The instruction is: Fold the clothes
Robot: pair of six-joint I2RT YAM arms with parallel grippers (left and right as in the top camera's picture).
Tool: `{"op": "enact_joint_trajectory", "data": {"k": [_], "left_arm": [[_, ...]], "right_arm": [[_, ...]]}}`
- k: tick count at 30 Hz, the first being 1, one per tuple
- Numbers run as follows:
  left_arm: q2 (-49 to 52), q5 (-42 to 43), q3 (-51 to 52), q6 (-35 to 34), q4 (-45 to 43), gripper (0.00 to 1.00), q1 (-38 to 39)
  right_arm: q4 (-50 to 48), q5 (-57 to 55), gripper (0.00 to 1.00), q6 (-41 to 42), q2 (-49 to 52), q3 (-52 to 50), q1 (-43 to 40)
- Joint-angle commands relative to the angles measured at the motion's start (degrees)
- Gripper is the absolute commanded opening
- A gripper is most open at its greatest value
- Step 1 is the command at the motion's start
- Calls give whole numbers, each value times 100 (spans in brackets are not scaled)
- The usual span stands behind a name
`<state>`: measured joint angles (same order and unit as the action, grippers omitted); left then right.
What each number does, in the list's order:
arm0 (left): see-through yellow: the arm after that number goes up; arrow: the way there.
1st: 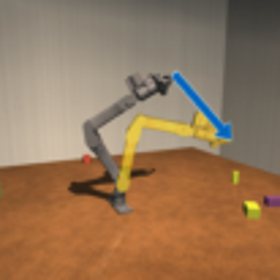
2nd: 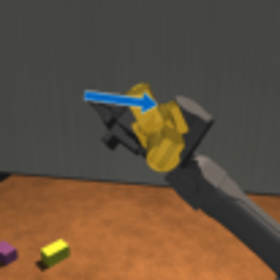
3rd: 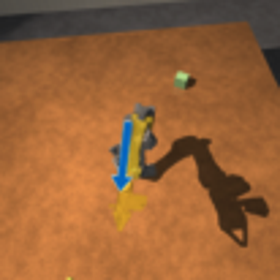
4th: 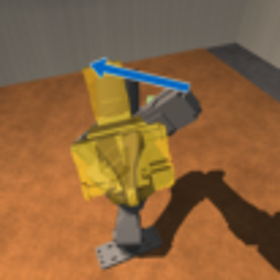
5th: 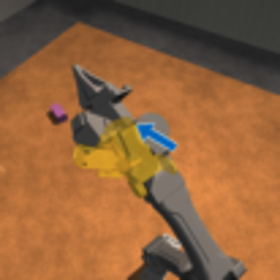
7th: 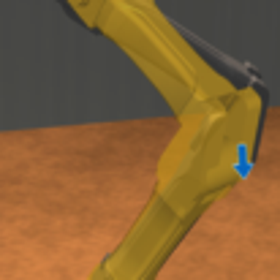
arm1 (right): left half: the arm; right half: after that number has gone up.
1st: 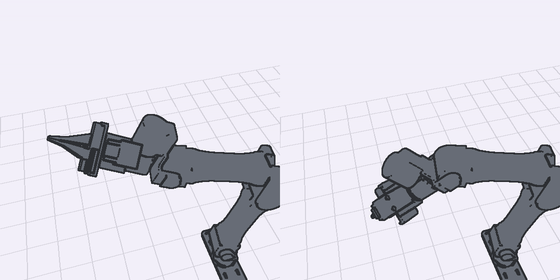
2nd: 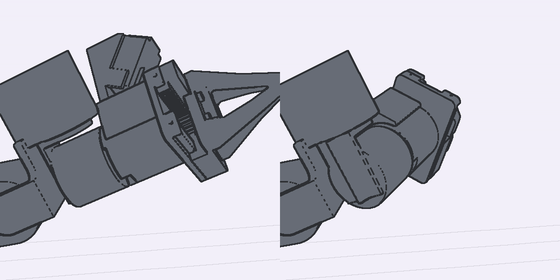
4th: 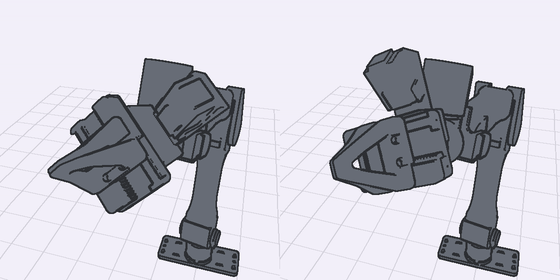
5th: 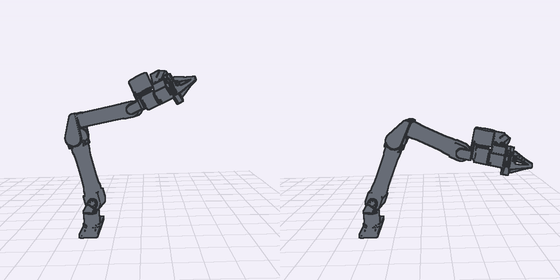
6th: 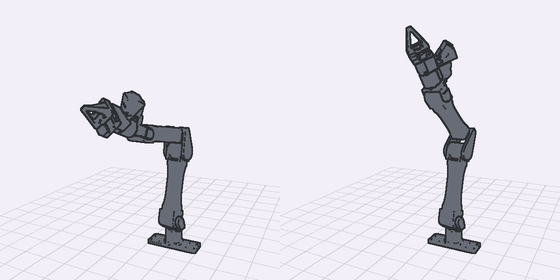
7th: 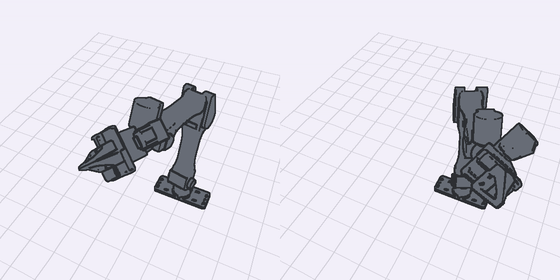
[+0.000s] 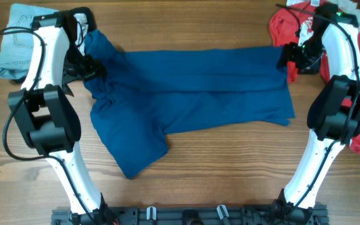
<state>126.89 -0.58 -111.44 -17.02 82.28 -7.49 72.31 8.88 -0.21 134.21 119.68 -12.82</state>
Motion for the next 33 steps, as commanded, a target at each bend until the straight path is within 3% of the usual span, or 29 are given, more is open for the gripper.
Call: {"op": "enact_joint_trajectory", "data": {"k": [1,11,20,28,33], "left_arm": [[-837,-74,17,9,-227,100,-26],[-994,-247,17,192,-1364,100,-271],[-92,-138,17,1381,-3445,100,-391],[848,52,17,1373,-3901,100,-682],[1462,442,17,1759,-4186,100,-859]], "right_arm": [[20,562,75,-232,-254,492,0],[-142,708,77,-389,-415,520,7],[-302,726,75,-343,-415,511,96],[-146,629,77,-216,-415,509,96],[55,439,77,-168,-415,509,96]]}}
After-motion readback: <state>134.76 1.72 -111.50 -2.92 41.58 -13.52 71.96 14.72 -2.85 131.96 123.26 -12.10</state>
